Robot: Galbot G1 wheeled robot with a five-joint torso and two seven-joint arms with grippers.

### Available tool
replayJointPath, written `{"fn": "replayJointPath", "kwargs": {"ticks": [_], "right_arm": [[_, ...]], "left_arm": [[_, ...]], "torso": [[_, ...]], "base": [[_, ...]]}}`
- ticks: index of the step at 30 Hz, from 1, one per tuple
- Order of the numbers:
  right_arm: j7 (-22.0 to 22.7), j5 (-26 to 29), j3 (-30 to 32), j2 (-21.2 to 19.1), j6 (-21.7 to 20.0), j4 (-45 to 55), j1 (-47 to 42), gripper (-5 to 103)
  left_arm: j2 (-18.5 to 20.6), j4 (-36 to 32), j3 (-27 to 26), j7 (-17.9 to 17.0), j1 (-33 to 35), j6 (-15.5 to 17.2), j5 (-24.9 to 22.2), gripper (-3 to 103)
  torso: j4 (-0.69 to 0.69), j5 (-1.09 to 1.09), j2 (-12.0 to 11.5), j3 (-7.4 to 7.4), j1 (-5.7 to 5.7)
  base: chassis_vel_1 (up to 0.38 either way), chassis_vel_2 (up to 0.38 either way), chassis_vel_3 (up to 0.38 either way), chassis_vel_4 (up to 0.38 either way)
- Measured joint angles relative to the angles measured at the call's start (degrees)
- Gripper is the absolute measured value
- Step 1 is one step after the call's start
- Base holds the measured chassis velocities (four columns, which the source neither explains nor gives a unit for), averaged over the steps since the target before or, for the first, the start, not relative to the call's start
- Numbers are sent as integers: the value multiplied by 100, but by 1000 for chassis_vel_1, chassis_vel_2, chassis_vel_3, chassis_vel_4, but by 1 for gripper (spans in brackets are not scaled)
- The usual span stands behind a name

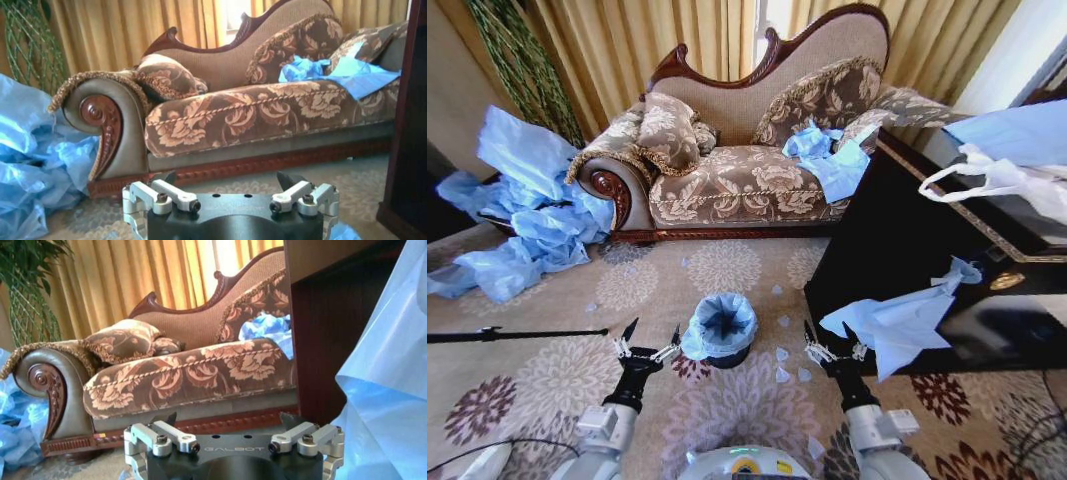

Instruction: Place a garbage bag over the trash bin.

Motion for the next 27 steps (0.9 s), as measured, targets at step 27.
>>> {"fn": "replayJointPath", "kwargs": {"ticks": [27], "right_arm": [[63, -109, 50, -39, -34, -49, -5, 100]], "left_arm": [[-94, -162, -124, -136, 48, 82, 163, 100]], "torso": [[0, 0, -1, 0, 0]], "base": [[0, 0, 0, 0]]}}
